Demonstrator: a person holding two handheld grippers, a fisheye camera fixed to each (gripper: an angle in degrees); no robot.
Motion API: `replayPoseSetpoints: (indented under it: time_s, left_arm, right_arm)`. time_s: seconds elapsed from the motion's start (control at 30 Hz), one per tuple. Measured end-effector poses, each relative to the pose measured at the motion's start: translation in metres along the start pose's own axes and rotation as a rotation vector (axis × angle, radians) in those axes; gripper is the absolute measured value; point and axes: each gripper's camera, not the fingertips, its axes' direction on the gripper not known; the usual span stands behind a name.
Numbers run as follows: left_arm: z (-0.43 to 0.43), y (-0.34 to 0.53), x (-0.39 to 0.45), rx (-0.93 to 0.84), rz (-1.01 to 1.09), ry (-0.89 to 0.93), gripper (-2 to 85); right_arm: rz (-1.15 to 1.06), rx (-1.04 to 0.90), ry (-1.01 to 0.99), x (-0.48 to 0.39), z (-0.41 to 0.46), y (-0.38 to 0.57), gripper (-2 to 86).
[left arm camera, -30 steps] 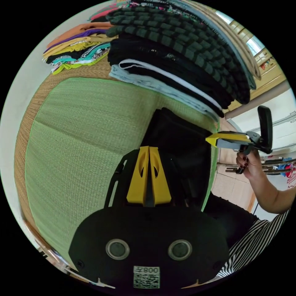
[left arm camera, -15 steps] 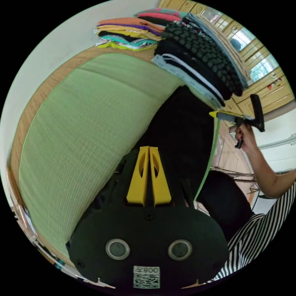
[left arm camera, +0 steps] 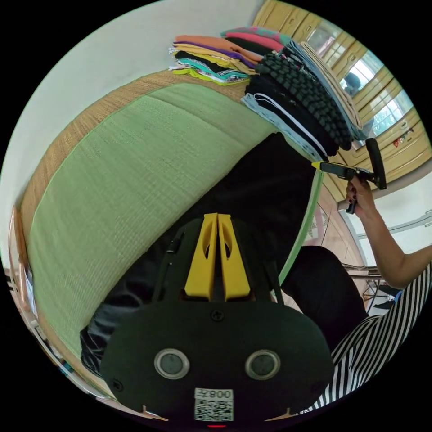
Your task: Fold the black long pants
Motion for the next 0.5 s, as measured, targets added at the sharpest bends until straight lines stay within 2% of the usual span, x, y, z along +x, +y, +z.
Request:
replayPoseSetpoints:
  time_s: [0.17, 0.27, 0.4, 0.5]
  left_arm:
    - [0.008, 0.055, -0.06, -0.039, -0.181, -0.073, 0.0]
    - [0.019, 0.081, -0.096, -0.04, -0.307, -0.09, 0.0]
    - [0.047, 0.096, -0.128, -0.099, -0.366, -0.102, 0.1]
    - [0.065, 0.103, -0.147, -0.08, -0.372, -0.072, 0.1]
  right_arm:
    - [-0.083, 0.024, -0.046, -0.041, -0.027, -0.062, 0.0]
    - [-0.148, -0.003, -0.006, -0.07, -0.025, -0.105, 0.0]
    - [-0.179, -0.117, 0.072, -0.089, -0.007, -0.15, 0.0]
    - [-0.173, -0.13, 0.051, -0.092, -0.017, -0.175, 0.0]
